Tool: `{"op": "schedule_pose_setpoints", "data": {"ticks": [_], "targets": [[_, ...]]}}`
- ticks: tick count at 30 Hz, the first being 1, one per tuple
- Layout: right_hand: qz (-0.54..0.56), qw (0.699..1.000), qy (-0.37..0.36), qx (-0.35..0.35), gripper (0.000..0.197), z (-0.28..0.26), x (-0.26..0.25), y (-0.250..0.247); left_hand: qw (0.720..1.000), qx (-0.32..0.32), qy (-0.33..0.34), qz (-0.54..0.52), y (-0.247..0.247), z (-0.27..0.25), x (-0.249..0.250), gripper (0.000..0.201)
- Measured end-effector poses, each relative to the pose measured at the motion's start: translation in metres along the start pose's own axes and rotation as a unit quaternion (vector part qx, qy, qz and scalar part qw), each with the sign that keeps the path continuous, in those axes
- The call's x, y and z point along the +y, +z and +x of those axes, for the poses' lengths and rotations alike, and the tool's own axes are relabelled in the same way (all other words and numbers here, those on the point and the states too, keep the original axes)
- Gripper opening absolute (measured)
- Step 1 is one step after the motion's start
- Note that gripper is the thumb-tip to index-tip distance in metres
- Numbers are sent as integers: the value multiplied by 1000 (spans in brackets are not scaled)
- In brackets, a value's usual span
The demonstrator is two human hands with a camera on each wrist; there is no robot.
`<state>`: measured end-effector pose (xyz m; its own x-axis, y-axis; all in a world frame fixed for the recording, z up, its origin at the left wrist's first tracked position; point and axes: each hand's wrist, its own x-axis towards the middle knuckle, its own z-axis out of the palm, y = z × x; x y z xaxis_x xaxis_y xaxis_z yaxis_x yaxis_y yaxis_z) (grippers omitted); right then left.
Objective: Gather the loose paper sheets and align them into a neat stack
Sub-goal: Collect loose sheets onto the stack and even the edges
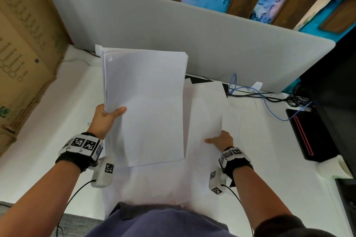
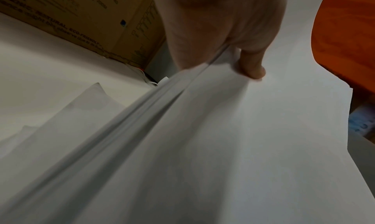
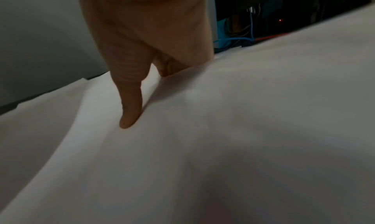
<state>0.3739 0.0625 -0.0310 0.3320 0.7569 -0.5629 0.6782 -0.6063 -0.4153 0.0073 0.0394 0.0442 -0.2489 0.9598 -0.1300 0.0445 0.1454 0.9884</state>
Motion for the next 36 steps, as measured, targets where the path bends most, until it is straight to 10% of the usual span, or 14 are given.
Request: {"op": "schedule_pose_setpoints", "data": {"ticks": [6,13,29,36], "targets": [[88,995,-33,-21,56,3,2,-9,1000,12,-5,-5,-3,-1,-2,16],[39,987,-96,127,32,-21,-4,-61,999,31,-11,-11,-3,3,-6,16],[-1,985,-134,105,33,-58,-25,-112,1000,5,-18,-24,10,1,-6,23],[-42,955,-184,227,31,-63,-21,-169,1000,0,-16,-26,8,4,-6,17]]}}
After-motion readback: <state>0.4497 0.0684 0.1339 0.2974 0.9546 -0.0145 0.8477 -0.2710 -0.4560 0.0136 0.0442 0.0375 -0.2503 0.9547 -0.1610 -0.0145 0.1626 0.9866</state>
